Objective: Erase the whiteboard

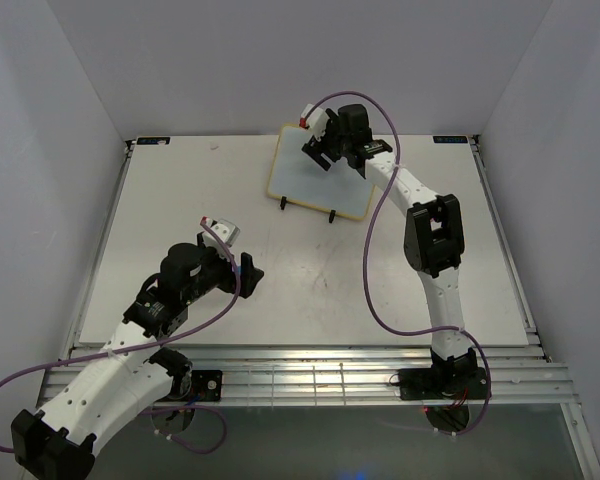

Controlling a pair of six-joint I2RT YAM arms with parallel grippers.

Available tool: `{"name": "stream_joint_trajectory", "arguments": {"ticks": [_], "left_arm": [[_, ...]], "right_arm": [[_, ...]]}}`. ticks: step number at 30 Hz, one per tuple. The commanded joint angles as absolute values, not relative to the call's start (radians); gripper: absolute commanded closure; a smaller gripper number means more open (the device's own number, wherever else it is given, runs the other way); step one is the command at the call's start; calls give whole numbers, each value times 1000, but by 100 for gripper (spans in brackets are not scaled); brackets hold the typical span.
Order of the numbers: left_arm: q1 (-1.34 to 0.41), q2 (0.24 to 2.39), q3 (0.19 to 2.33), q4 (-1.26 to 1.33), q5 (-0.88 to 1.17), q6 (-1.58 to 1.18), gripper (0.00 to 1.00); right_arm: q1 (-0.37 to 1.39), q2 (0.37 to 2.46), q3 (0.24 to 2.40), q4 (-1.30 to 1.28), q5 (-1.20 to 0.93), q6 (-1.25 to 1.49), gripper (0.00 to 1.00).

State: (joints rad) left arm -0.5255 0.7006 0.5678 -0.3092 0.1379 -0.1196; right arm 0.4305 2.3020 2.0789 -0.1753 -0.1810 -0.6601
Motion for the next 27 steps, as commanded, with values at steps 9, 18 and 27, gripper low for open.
{"name": "stream_joint_trajectory", "arguments": {"ticks": [9,18,27], "left_arm": [[-508,710,595,-299,71,-140,2],[-378,667,609,-327,-267,-258,2],[-215,604,693,-397,-477,-330,2]], "right_arm": [[434,2197,2210,-138,-77,-588,10],[434,1739,1817,-219,270,-105,10],[434,960,1102,-350,316,66,10]]}}
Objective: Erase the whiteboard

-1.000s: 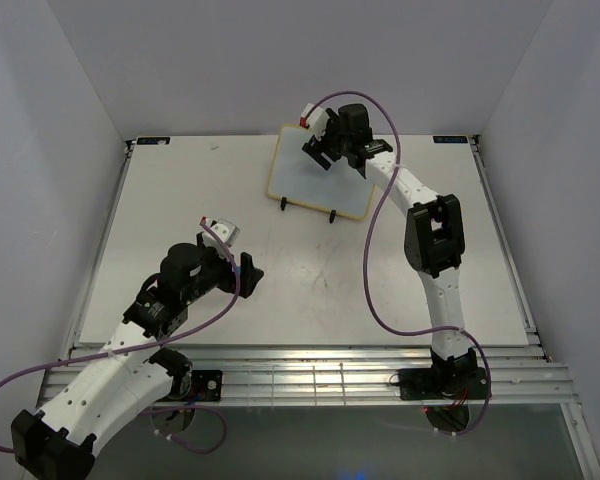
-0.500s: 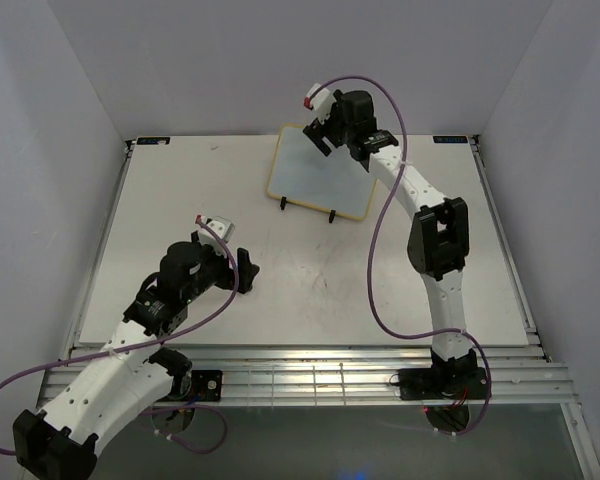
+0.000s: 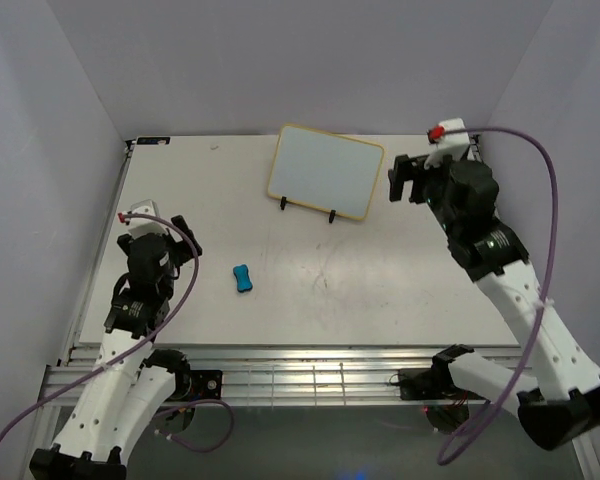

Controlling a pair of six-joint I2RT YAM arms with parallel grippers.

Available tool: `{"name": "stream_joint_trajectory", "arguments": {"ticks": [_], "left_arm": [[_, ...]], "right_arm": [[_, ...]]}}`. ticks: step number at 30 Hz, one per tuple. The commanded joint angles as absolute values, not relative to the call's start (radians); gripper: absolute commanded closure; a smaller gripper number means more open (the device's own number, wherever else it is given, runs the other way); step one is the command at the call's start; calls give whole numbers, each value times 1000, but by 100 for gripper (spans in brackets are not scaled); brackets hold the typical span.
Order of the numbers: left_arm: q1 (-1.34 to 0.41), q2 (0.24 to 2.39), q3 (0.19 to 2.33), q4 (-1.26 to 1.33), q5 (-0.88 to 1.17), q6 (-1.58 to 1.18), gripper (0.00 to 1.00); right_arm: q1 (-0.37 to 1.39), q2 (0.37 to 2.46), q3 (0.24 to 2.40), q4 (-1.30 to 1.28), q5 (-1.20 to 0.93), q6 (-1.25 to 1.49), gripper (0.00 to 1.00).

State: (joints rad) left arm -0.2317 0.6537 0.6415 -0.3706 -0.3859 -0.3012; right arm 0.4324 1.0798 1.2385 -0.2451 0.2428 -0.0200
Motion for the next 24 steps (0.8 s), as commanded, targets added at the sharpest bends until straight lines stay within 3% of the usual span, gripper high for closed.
{"name": "stream_joint_trajectory", "arguments": {"ticks": [1,10,16,24], "left_arm": [[-215,598,707,-405,-473,-321,2],[-215,640,1005,-679,-394,-282,2],[-216,517,1011,-661,-338,-192,2],[-216,503,997,-680,-347,-184,2]], "right_arm": [[434,907,1065,-369,340,63,10],[434,618,939,-630,432,112,10],[434,467,851,-637,356,143,10],[434,420,818,-649,456,123,10]]}}
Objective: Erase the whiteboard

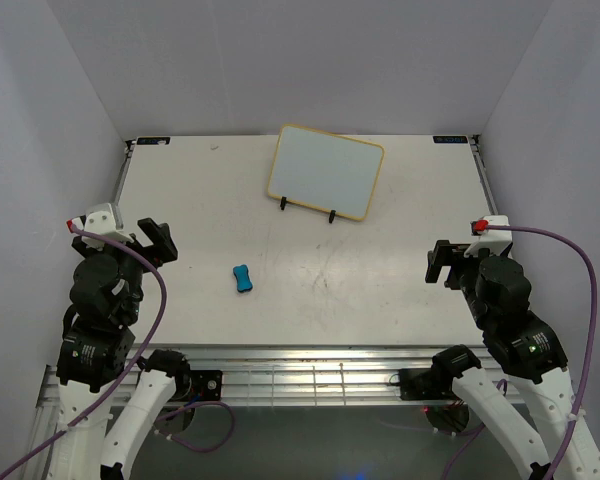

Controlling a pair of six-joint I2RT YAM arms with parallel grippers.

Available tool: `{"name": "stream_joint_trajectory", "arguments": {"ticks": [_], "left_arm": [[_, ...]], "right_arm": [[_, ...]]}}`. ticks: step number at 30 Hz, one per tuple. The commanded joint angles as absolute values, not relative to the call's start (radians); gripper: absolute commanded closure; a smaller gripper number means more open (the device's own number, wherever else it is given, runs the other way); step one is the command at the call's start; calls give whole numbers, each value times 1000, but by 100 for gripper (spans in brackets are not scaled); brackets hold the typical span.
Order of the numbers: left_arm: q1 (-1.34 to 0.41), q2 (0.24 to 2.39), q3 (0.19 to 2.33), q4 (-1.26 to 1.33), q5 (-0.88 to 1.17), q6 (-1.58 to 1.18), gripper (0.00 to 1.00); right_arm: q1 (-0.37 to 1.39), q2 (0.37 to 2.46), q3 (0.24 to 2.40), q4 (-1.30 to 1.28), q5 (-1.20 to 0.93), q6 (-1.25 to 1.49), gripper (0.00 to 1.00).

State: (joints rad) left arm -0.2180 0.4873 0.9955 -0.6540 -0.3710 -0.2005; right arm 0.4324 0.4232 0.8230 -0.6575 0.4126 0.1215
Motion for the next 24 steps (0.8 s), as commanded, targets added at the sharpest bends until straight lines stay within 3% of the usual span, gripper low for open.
{"name": "stream_joint_trajectory", "arguments": {"ticks": [1,24], "left_arm": [[-216,500,994,-677,-344,-189,2],[-216,471,956,-660,-322,-170,2]], "right_arm": [[434,417,818,-647,460,123,10],[434,399,798,-638,497,147,10]]}}
